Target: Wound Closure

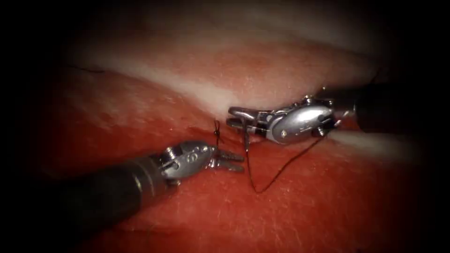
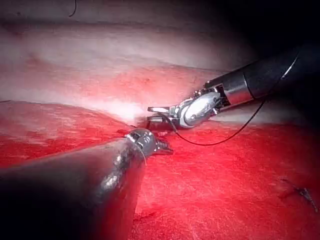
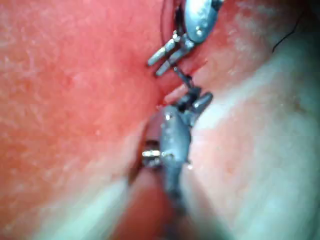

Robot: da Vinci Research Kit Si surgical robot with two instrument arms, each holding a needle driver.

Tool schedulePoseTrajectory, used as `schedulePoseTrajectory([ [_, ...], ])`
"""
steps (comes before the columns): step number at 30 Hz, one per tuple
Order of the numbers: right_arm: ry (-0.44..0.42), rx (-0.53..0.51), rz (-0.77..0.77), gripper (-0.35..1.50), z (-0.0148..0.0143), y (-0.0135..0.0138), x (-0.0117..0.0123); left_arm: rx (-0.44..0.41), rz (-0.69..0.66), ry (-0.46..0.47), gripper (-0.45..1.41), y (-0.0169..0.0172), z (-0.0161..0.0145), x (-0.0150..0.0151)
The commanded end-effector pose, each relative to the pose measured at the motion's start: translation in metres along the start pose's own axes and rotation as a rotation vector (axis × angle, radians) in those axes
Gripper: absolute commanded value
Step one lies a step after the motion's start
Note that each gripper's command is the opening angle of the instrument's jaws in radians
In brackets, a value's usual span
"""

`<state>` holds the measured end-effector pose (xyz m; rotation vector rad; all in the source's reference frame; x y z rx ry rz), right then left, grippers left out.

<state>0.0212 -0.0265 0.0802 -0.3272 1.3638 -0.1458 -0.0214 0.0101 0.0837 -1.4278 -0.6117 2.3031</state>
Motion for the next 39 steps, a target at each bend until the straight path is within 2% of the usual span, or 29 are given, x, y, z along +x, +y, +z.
schedulePoseTrajectory([
  [1,0.002,0.005,-0.003,-0.35,0.0008,-0.001,-0.0005,0.0,0.001,0.001,-0.11,-0.0004,0.0007,-0.0002],
  [12,-0.016,0.038,0.032,-0.35,0.0005,-0.0031,-0.0009,-0.005,0.0,0.002,-0.13,-0.0005,0.0005,-0.0001],
  [21,-0.046,0.066,0.086,-0.35,0.0003,-0.0035,-0.0016,-0.006,0.0,0.002,-0.13,-0.0005,0.0004,-0.0001],
  [27,-0.041,0.032,0.106,-0.35,0.0002,-0.0015,-0.0007,-0.006,0.0,0.003,-0.13,-0.0005,0.0004,0.0],
  [33,-0.037,0.012,0.28,-0.35,0.0,0.0019,0.0001,-0.007,-0.005,0.003,-0.15,-0.0008,0.0005,-0.0001],
  [39,-0.049,0.029,0.36,-0.35,0.0002,0.0043,-0.0001,-0.003,-0.016,0.002,-0.15,-0.0015,0.0013,-0.0011],
])
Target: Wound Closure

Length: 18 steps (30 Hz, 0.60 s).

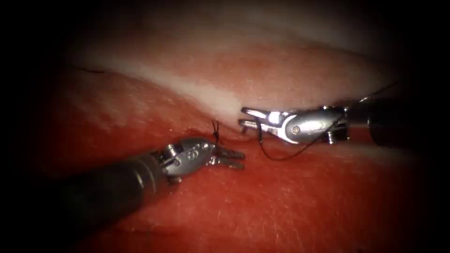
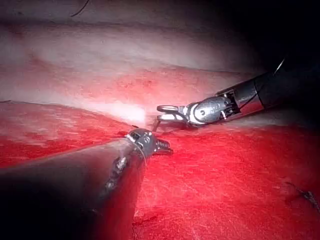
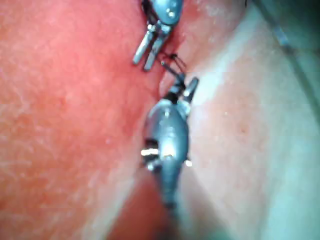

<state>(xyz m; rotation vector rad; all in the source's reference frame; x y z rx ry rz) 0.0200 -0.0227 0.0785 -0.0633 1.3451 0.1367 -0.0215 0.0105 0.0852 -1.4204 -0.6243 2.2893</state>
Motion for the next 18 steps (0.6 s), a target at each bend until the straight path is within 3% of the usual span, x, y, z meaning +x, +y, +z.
schedulePoseTrajectory([
  [1,0.005,0.008,0.013,-0.35,0.0012,0.0002,-0.0003,0.0,-0.005,0.0,-0.15,-0.0005,0.0008,-0.0003],
  [11,0.007,0.057,0.074,-0.35,0.0031,0.0008,-0.0005,0.0,-0.023,-0.001,-0.15,-0.0018,0.0012,-0.0019],
  [18,0.016,0.083,0.105,-0.35,0.0032,0.0031,0.0004,0.0,-0.042,-0.021,-0.15,-0.0028,0.0017,-0.0035],
])
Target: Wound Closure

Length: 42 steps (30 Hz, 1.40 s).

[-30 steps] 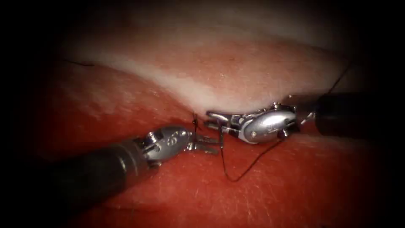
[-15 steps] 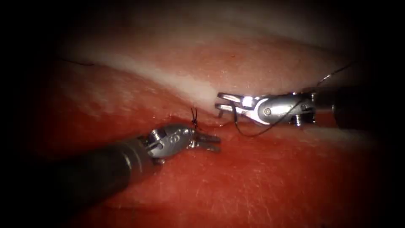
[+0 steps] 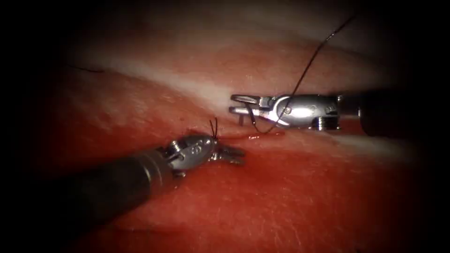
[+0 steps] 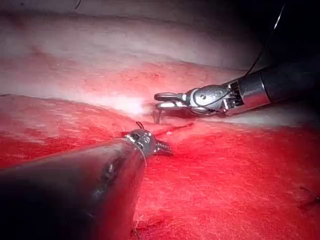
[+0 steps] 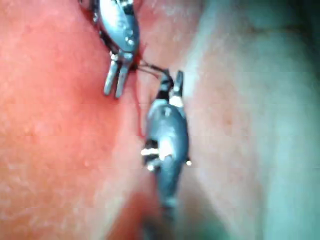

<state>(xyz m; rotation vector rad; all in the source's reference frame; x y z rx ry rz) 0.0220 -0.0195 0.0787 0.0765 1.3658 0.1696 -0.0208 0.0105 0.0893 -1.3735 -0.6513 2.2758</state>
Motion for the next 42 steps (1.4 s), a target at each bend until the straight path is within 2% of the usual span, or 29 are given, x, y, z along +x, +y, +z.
schedulePoseTrajectory([
  [1,0.006,0.003,0.002,-0.35,0.0008,0.0005,0.0002,-0.001,-0.001,-0.001,-0.15,-0.0006,0.0008,-0.0004],
  [13,0.014,0.05,0.13,-0.35,0.0013,0.0011,0.0014,0.011,-0.003,-0.016,-0.13,-0.0014,0.0008,-0.001],
  [29,0.012,0.042,0.316,-0.35,0.0014,0.0026,0.0021,0.015,-0.004,-0.02,-0.1,-0.0014,0.001,-0.0009],
  [42,-0.082,0.036,0.585,-0.35,0.0024,0.004,0.0014,0.016,-0.006,-0.023,-0.08,-0.0009,0.001,-0.0006],
])
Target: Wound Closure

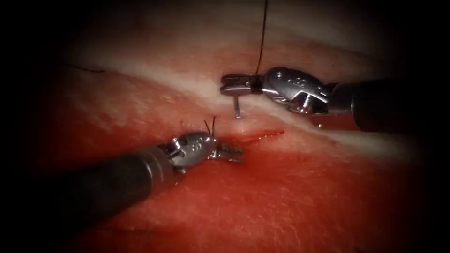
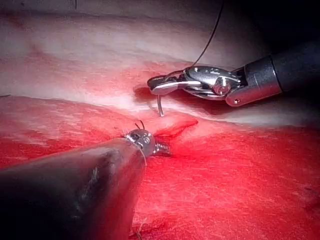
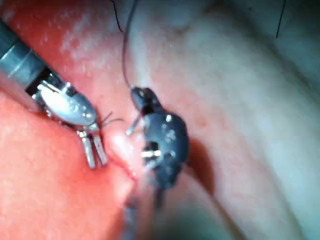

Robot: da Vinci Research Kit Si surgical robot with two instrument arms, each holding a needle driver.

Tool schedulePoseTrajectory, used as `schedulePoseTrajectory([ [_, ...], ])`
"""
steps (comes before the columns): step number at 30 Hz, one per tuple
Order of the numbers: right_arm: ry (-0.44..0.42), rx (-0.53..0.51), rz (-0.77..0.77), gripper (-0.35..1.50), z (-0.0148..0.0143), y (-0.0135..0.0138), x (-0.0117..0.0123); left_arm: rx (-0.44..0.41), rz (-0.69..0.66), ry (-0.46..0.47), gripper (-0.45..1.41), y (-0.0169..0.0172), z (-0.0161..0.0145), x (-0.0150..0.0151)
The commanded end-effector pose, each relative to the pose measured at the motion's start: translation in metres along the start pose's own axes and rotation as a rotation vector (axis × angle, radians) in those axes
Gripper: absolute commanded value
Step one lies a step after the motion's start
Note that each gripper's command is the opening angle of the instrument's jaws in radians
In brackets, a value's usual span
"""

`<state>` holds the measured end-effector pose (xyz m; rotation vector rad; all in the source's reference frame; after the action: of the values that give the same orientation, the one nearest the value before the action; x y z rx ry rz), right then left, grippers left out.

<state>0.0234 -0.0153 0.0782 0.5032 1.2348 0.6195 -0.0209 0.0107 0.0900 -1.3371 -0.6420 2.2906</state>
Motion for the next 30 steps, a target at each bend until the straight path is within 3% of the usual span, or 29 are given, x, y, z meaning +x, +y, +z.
schedulePoseTrajectory([
  [1,-0.008,0.004,0.025,-0.35,0.001,0.0,0.0001,-0.001,0.0,0.001,-0.08,-0.0004,0.0007,-0.0001],
  [5,-0.039,0.006,0.084,-0.35,0.0009,-0.0003,0.0,-0.001,0.0,0.001,-0.08,-0.0004,0.0007,-0.0001],
  [9,-0.055,0.004,0.268,-0.35,0.0011,-0.0006,0.0001,-0.001,0.0,0.001,-0.08,-0.0004,0.0007,-0.0001],
  [30,-0.165,0.037,0.569,-0.35,0.0022,-0.0031,-0.0013,-0.001,-0.001,0.001,-0.06,-0.0002,0.0003,0.0001],
])
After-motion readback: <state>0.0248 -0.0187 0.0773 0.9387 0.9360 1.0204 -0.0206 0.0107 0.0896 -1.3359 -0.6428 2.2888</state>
